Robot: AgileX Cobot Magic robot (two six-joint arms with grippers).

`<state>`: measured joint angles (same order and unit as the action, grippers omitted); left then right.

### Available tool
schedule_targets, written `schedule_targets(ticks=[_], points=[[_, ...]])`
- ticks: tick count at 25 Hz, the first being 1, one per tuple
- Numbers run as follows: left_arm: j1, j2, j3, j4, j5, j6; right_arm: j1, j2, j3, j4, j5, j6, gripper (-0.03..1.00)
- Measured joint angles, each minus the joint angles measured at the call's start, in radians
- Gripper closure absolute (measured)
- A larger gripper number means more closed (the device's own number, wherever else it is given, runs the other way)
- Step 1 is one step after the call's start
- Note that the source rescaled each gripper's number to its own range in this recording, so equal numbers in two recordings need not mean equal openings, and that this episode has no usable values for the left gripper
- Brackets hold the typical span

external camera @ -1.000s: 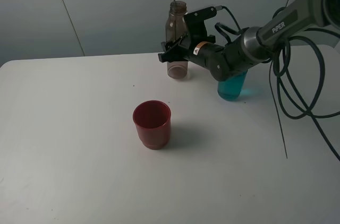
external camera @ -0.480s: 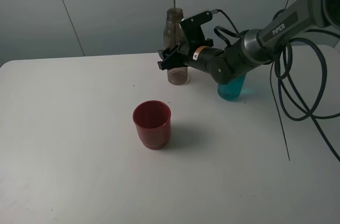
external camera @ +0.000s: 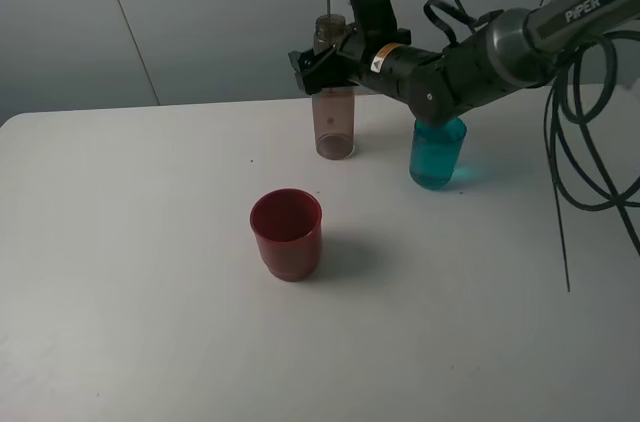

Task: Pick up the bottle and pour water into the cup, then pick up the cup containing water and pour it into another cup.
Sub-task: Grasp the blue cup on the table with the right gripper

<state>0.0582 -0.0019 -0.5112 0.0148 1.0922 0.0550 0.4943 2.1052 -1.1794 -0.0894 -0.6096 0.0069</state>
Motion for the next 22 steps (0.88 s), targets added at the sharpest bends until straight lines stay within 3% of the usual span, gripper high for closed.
schedule_targets(ticks=[6, 12, 15, 18, 22], points=[[0.0, 0.0, 0.0, 0.0, 0.0, 0.0, 0.0, -0.162, 0.047, -0.004, 0.037, -0.013, -0.03], [0.0, 0.0, 0.0, 0.0, 0.0, 0.0, -0.008, -0.316, 0.06, -0.075, 0.302, -0.007, -0.03], [0.0, 0.0, 0.0, 0.0, 0.0, 0.0, -0.043, -0.387, 0.131, -0.084, 0.369, -0.013, -0.03], [0.0, 0.0, 0.0, 0.0, 0.0, 0.0, -0.089, -0.469, 0.252, -0.082, 0.357, -0.014, -0.03], [0.0, 0.0, 0.0, 0.0, 0.0, 0.0, -0.151, -0.563, 0.453, -0.048, 0.245, -0.021, -0.03]])
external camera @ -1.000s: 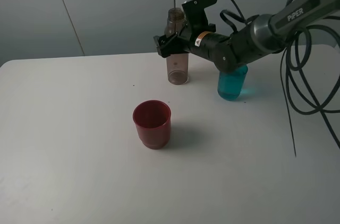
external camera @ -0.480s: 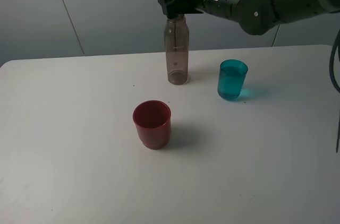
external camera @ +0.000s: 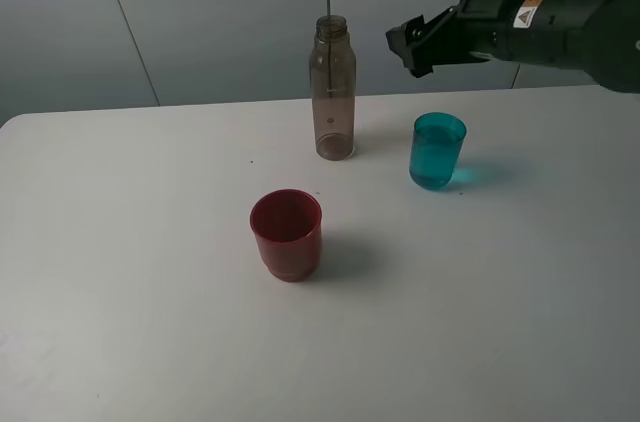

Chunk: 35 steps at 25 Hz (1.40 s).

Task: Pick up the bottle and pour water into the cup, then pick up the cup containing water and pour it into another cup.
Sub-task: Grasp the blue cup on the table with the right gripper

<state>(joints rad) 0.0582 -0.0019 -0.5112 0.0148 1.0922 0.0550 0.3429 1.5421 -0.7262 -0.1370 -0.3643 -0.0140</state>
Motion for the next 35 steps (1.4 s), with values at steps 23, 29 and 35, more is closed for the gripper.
schedule_targets(ticks=[23, 29, 35], points=[[0.0, 0.0, 0.0, 0.0, 0.0, 0.0, -0.063, 0.277, 0.341, -0.029, -0.437, -0.038, -0.03], [0.0, 0.0, 0.0, 0.0, 0.0, 0.0, -0.1, 0.382, 0.346, -0.09, -0.656, 0.019, -0.03], [0.0, 0.0, 0.0, 0.0, 0.0, 0.002, -0.198, 0.447, 0.346, -0.214, -0.808, 0.064, -0.03]])
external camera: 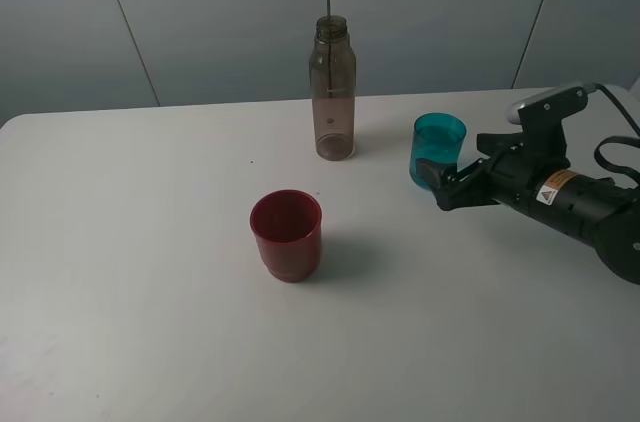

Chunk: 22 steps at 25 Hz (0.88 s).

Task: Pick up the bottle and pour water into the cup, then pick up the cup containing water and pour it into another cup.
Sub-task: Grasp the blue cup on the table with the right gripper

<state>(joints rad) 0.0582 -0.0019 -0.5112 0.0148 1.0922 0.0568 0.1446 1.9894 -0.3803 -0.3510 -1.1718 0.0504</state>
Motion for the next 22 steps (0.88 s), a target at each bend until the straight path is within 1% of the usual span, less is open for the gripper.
schedule_targets(ticks=[2, 4, 9, 22], points=[[0.0, 0.0, 0.0, 0.0, 0.0, 0.0, -0.031, 0.042, 0.0, -0.032, -0.026, 0.018, -0.03], [0.0, 0.0, 0.0, 0.0, 0.0, 0.0, -0.046, 0.082, -0.01, -0.054, -0.026, 0.031, -0.03], [0.0, 0.0, 0.0, 0.0, 0.0, 0.0, -0.052, 0.146, -0.072, -0.082, -0.028, 0.046, -0.03], [0.0, 0.0, 0.0, 0.0, 0.0, 0.0, -0.052, 0.247, -0.234, -0.046, -0.037, 0.044, -0.03]])
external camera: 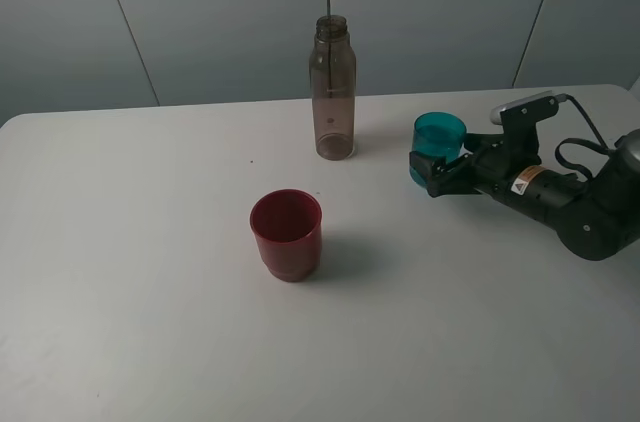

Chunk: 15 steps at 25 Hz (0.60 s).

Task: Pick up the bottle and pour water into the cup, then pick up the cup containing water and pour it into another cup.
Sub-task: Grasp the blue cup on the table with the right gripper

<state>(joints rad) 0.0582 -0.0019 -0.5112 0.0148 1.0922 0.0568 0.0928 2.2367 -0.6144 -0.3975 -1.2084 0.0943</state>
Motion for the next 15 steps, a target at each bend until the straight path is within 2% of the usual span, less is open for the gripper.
schedule_targets(ticks=[15], points=[[0.0, 0.0, 0.0, 0.0, 0.0, 0.0, 0.0, 0.052, -0.094, -0.011, 0.0, 0.013, -0.03]])
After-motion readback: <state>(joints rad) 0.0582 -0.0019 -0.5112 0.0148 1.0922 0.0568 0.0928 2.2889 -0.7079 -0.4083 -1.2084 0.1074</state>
